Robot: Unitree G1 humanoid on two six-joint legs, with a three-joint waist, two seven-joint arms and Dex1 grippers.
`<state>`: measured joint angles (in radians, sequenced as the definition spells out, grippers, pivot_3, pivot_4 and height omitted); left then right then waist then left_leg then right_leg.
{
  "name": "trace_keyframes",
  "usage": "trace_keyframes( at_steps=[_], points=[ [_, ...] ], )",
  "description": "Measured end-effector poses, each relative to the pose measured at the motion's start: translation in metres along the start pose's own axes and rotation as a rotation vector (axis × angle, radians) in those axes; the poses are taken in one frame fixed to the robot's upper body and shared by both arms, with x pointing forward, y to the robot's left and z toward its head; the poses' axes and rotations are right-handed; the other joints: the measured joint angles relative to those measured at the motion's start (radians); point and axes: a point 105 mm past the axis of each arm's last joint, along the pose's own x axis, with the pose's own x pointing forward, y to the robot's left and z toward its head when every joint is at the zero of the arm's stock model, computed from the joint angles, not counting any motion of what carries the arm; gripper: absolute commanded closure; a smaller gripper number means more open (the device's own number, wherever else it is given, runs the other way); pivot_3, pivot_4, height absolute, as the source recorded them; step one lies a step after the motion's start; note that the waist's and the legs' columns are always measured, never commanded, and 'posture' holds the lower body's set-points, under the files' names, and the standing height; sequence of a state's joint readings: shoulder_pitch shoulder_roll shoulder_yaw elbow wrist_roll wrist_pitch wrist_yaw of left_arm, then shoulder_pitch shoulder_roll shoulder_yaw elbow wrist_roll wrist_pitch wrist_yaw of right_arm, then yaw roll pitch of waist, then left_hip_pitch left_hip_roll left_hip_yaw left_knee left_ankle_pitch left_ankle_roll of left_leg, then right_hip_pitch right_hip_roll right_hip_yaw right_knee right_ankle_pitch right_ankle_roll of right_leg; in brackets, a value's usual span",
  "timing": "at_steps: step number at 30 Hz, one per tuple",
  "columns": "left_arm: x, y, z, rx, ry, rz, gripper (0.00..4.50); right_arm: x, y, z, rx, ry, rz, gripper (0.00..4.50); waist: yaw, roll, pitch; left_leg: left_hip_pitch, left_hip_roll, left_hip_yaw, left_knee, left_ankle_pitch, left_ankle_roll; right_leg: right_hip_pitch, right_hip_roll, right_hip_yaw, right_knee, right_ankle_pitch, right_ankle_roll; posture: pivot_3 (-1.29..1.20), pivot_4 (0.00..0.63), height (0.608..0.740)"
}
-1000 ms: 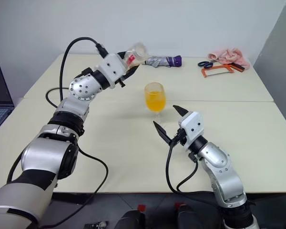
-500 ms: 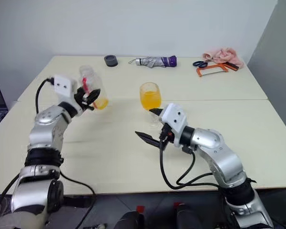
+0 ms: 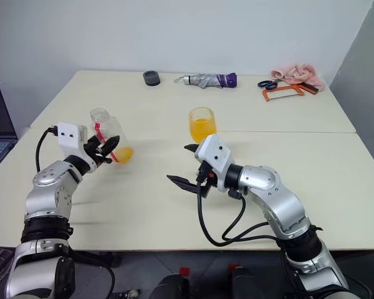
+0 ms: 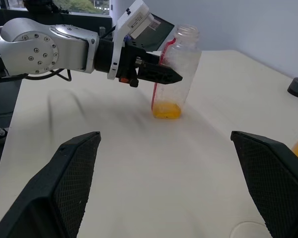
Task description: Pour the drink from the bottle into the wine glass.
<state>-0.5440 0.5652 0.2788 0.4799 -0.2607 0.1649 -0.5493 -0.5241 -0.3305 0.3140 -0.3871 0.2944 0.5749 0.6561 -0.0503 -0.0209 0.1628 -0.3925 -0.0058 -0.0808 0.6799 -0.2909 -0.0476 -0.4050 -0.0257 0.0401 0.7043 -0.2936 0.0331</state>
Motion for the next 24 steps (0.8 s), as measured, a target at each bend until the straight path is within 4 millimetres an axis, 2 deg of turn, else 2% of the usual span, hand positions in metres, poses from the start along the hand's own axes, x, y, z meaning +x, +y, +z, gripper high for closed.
trace_keyframes(
  at_steps=[5, 9, 14, 16, 20, 24],
  points=[
    [0.000, -0.001, -0.004, -0.004, -0.018, -0.005, 1.16, 0.000, 0.001, 0.000, 0.000, 0.002, 0.008, 0.00, 0.000, 0.000, 0.000, 0.000, 0.000, 0.000, 0.000, -0.001, 0.002, 0.000, 0.000, 0.000, 0.000, 0.000, 0.000, 0.00, 0.150, 0.740],
    [-0.006, -0.004, -0.017, -0.015, -0.002, -0.010, 0.02, 0.000, 0.002, -0.001, -0.001, 0.006, 0.016, 0.00, -0.001, 0.000, 0.000, 0.000, 0.000, 0.000, 0.000, -0.002, 0.003, 0.000, 0.000, 0.000, 0.000, 0.000, 0.000, 0.00, 0.150, 0.740],
    [-0.010, -0.006, -0.017, -0.002, -0.008, -0.011, 0.02, -0.003, 0.002, -0.005, 0.000, 0.023, 0.019, 0.00, -0.001, 0.000, 0.000, 0.000, 0.000, 0.000, 0.000, -0.002, 0.003, 0.000, -0.001, 0.000, 0.000, 0.000, 0.000, 0.00, 0.150, 0.740],
    [-0.015, -0.008, -0.014, 0.031, -0.030, -0.004, 0.02, -0.010, 0.003, -0.017, 0.011, 0.050, 0.011, 0.00, 0.000, -0.001, 0.000, 0.000, 0.001, 0.000, -0.001, -0.002, 0.003, 0.000, -0.002, 0.000, -0.001, 0.000, 0.000, 0.00, 0.150, 0.740],
    [-0.028, -0.010, -0.021, 0.045, -0.024, 0.028, 0.02, -0.024, 0.006, -0.039, 0.048, 0.079, -0.030, 0.00, 0.002, -0.001, 0.000, 0.000, 0.001, 0.000, -0.001, -0.002, 0.003, 0.000, -0.002, 0.000, -0.001, 0.000, 0.000, 0.00, 0.150, 0.740],
    [-0.047, -0.011, -0.028, 0.044, -0.004, 0.099, 0.02, -0.047, -0.005, -0.063, 0.095, 0.045, -0.215, 0.00, 0.006, -0.001, -0.001, 0.000, 0.001, 0.000, -0.002, -0.002, 0.003, 0.001, -0.004, 0.000, -0.002, 0.000, 0.000, 0.00, 0.150, 0.740]
  ],
)
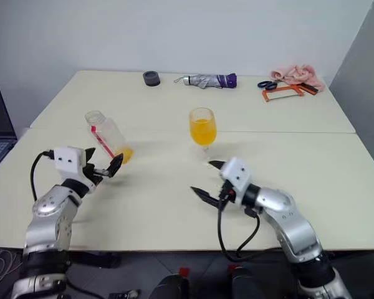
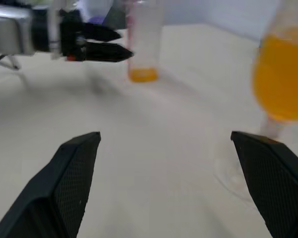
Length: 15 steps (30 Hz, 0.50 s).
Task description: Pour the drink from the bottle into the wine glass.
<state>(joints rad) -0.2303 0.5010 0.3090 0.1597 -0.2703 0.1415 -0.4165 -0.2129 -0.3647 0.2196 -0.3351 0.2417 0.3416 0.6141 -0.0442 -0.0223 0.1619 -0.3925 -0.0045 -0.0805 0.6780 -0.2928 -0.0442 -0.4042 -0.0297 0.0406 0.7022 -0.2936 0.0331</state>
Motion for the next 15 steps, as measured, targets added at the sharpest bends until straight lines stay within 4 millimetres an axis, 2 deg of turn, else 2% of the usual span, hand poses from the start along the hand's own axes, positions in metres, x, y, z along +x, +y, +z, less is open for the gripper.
trace_keyframes(
  at_steps=[2, 6, 11, 15],
  points=[
    [-0.007, 0.000, -0.002, -0.014, 0.003, 0.051, 0.02, -0.011, -0.013, -0.019, 0.048, 0.006, -0.123, 0.00, 0.004, 0.000, 0.000, 0.000, 0.000, 0.000, 0.000, 0.000, 0.000, 0.000, 0.000, 0.000, 0.000, 0.000, 0.000, 0.00, 0.150, 0.740],
    [-0.014, -0.018, 0.001, -0.079, -0.025, 0.086, 0.02, -0.026, -0.030, -0.041, 0.074, -0.013, -0.305, 0.00, 0.012, 0.000, 0.000, 0.001, 0.000, 0.002, 0.000, 0.000, 0.000, 0.001, 0.002, 0.001, 0.000, 0.000, 0.000, 0.00, 0.150, 0.740],
    [-0.022, -0.026, 0.002, -0.081, -0.032, 0.104, 0.02, -0.038, -0.058, -0.041, 0.103, -0.054, -0.482, 0.00, 0.011, 0.000, 0.000, 0.002, 0.000, 0.002, 0.000, 0.000, 0.000, 0.001, 0.004, 0.002, 0.000, 0.000, 0.000, 0.00, 0.150, 0.740],
    [-0.026, -0.030, 0.001, -0.073, -0.026, 0.102, 0.02, -0.037, -0.066, -0.040, 0.101, -0.064, -0.509, 0.00, 0.012, 0.000, 0.000, 0.002, 0.000, 0.002, 0.000, 0.000, 0.000, 0.001, 0.004, 0.002, 0.000, 0.000, 0.000, 0.00, 0.150, 0.740]
  ],
)
